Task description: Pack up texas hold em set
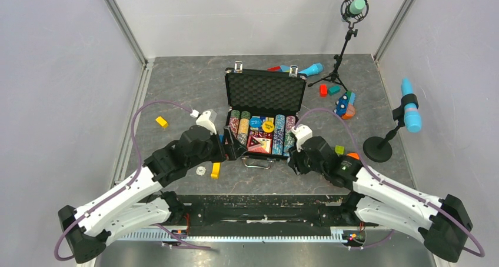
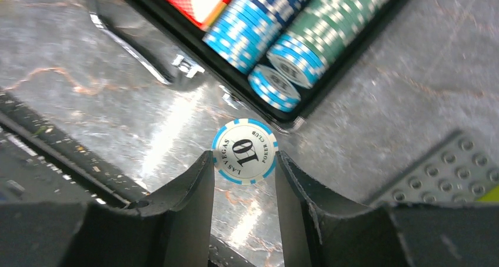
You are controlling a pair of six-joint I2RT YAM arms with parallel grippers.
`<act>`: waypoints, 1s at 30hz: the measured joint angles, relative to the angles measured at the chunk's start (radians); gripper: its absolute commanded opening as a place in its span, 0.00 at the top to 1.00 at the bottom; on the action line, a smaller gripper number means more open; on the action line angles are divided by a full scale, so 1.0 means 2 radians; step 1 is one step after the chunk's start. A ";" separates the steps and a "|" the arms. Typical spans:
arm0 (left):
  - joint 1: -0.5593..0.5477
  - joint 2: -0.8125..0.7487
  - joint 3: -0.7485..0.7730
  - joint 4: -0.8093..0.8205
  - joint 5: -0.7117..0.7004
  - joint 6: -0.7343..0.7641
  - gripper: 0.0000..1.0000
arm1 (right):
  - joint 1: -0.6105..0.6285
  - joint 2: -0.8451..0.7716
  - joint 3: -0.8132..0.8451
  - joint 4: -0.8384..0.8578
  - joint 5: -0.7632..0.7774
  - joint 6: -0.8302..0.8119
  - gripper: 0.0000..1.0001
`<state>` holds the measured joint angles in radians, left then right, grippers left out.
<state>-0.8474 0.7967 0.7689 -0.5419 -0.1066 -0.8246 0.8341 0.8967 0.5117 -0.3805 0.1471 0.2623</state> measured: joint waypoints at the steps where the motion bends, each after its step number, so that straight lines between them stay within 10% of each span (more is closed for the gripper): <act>1: 0.000 0.005 0.000 0.007 0.006 -0.005 0.01 | 0.004 -0.004 0.002 0.006 -0.009 -0.005 0.76; 30: -0.001 0.074 -0.045 0.182 0.125 -0.079 0.30 | 0.059 -0.023 0.030 0.174 -0.167 -0.071 0.76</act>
<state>-0.8486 0.9455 0.6796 -0.1772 0.1432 -0.9825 0.9527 0.8501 0.5724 -0.0334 -0.1871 0.1211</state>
